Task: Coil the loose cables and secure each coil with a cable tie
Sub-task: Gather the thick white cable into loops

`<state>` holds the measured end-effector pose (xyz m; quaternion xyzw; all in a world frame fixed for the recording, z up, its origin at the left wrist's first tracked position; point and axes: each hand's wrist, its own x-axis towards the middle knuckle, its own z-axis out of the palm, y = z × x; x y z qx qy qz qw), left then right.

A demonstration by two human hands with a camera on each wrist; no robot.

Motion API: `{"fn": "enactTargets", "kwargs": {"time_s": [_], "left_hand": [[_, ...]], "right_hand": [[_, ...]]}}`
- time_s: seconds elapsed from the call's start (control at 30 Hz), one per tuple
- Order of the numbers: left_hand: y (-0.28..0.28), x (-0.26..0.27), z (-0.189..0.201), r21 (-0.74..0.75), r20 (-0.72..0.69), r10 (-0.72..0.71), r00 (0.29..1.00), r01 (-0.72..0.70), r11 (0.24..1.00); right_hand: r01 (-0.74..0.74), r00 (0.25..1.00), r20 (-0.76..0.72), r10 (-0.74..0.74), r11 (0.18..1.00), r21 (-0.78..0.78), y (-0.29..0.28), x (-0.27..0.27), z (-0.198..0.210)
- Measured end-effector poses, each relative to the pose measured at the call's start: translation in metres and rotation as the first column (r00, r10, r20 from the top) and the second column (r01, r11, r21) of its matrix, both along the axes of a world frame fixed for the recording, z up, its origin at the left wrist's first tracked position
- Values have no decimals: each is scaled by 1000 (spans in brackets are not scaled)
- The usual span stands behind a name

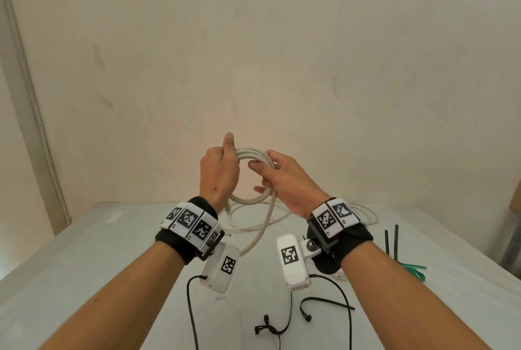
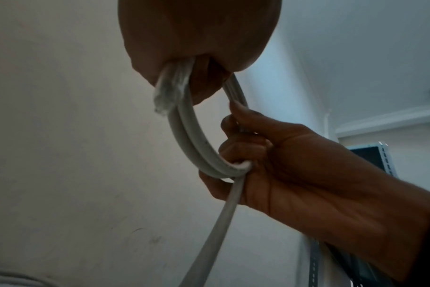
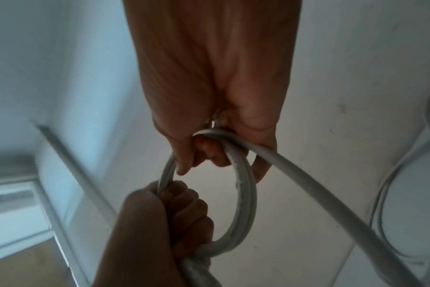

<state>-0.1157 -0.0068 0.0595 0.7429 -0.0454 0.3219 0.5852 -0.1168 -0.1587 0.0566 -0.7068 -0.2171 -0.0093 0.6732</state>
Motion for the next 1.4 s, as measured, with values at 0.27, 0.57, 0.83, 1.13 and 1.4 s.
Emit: {"fn": "enactTargets", "kwargs": {"time_s": [0.27,0.57,0.83,1.13,1.4], "left_hand": [[2,4,-1,-255,-83,-157,984,132,958],[16,-6,5,-403,-173,-702,690,601,690],[46,-5,-3,-494,-52,-962,269,830,259],[33,-13,1,-77,-256,-712,654,720,689],[11,-12,-5,465,-31,-275,961,258,847]], "right_hand": [[-120,955,-240,175,966,228,4,-8,5],[-74,960,-238,149,952,297,-13,-3,4],[-78,951,-251,179,928,365,-23,-1,5],[-58,955,-259,146,945,321,-24,-4,-1],[-71,956,-251,150,952,298,-19,-9,1]]}}
